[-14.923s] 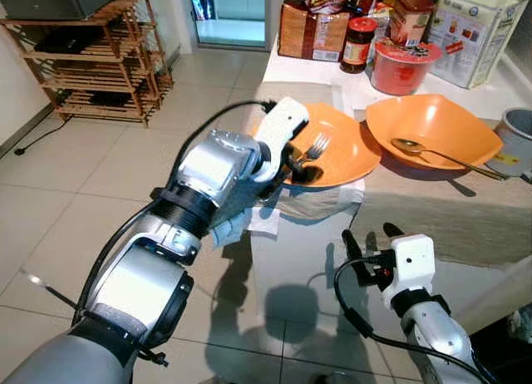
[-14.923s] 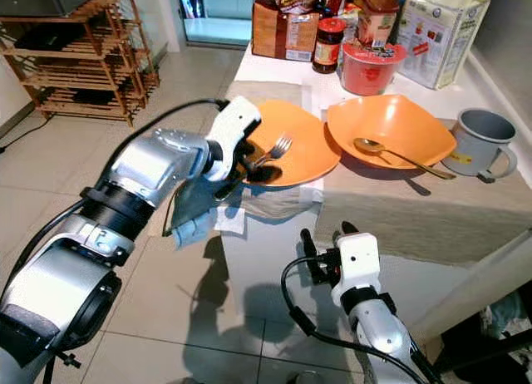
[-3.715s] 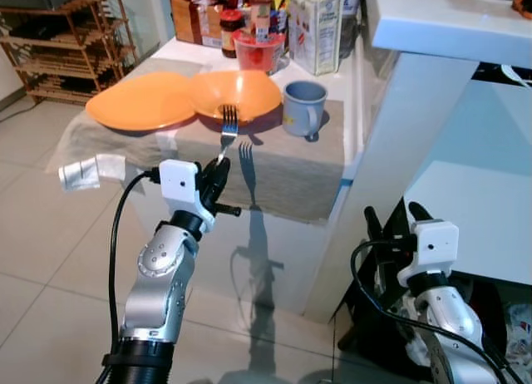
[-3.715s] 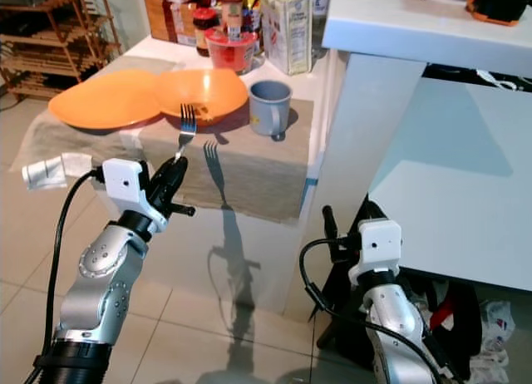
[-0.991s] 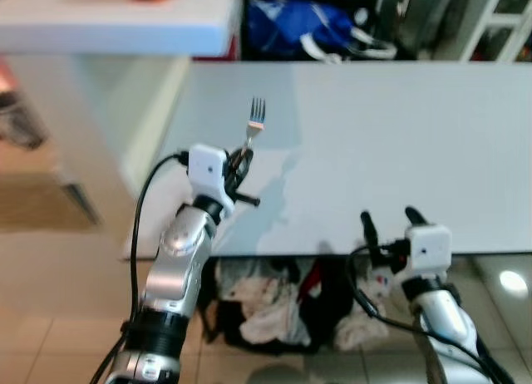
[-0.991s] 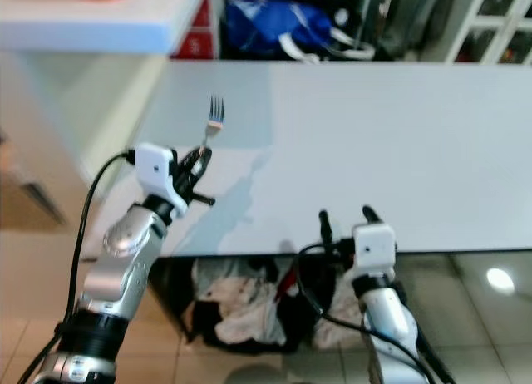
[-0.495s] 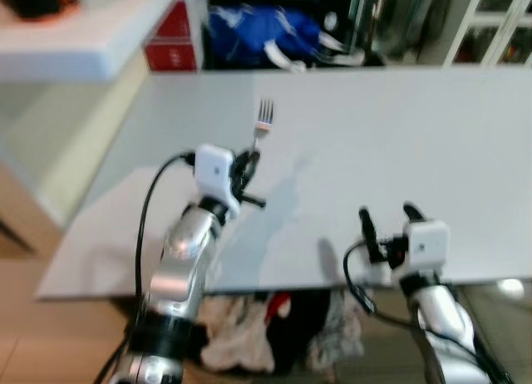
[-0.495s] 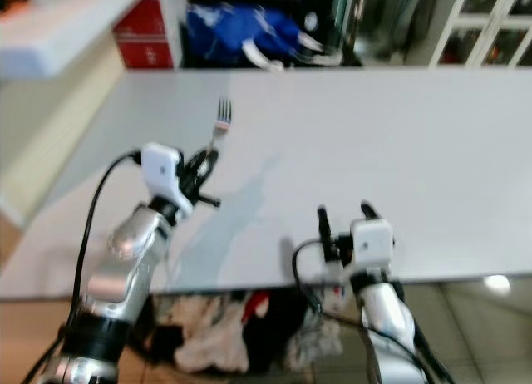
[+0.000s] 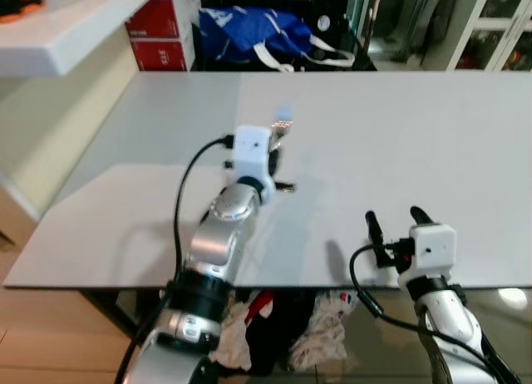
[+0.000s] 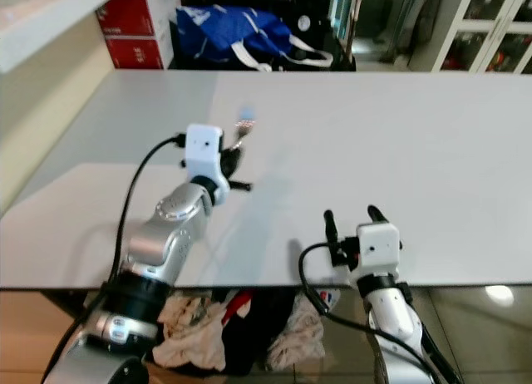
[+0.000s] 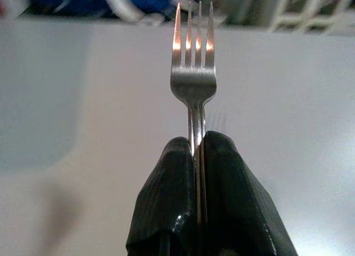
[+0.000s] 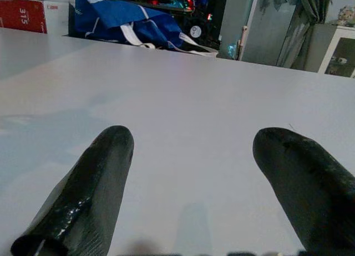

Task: Setting the table

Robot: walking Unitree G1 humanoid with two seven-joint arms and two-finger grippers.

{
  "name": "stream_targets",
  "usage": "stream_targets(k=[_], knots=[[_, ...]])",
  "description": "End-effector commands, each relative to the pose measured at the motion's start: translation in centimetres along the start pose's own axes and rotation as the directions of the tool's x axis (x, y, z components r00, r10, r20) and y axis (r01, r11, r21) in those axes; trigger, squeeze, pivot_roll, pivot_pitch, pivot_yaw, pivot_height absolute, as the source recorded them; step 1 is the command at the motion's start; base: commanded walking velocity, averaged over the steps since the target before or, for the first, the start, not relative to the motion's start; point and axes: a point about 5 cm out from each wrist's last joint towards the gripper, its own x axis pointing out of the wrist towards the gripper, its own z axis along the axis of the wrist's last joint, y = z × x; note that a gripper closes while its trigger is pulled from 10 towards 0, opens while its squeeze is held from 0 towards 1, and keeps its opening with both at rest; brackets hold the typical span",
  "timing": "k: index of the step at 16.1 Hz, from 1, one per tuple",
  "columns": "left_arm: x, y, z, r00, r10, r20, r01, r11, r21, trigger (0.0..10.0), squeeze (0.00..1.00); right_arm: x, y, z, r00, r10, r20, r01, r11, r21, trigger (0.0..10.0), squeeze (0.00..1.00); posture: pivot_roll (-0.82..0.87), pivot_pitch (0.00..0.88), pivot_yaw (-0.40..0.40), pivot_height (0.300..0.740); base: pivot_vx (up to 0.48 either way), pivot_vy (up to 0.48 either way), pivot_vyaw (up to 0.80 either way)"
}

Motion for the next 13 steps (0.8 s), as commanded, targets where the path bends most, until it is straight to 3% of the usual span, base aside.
stream_targets(k=[1, 7, 13], knots=[[0.4, 0.3, -0.2, 0.997, 0.062, -0.049, -0.062, 0.998, 0.000, 0.0, 0.00, 0.1, 0.0, 0.3, 1.000, 0.006, 0.006, -0.006, 1.000, -0.008, 10.0, 0.00, -0.18, 0.000, 0.024, 0.727, 0.000, 0.000, 0.00], [1.4, 1.7, -1.9, 0.967, 0.191, -0.170, -0.189, 0.982, 0.029, 0.0, 0.00, -0.4, 0.0, 0.3, 1.000, 0.007, -0.003, -0.008, 1.000, -0.013, 10.0, 0.00, -0.18, 0.001, 0.022, 0.727, 0.000, 0.000, 0.00], [2.1, 1.8, -3.1, 0.955, 0.198, -0.223, -0.199, 0.980, 0.020, 0.0, 0.00, -0.9, -0.2, 0.2, 1.000, 0.000, -0.016, 0.000, 1.000, -0.017, 10.0, 0.00, -0.21, 0.008, 0.029, 0.727, 0.000, 0.000, 0.00]])
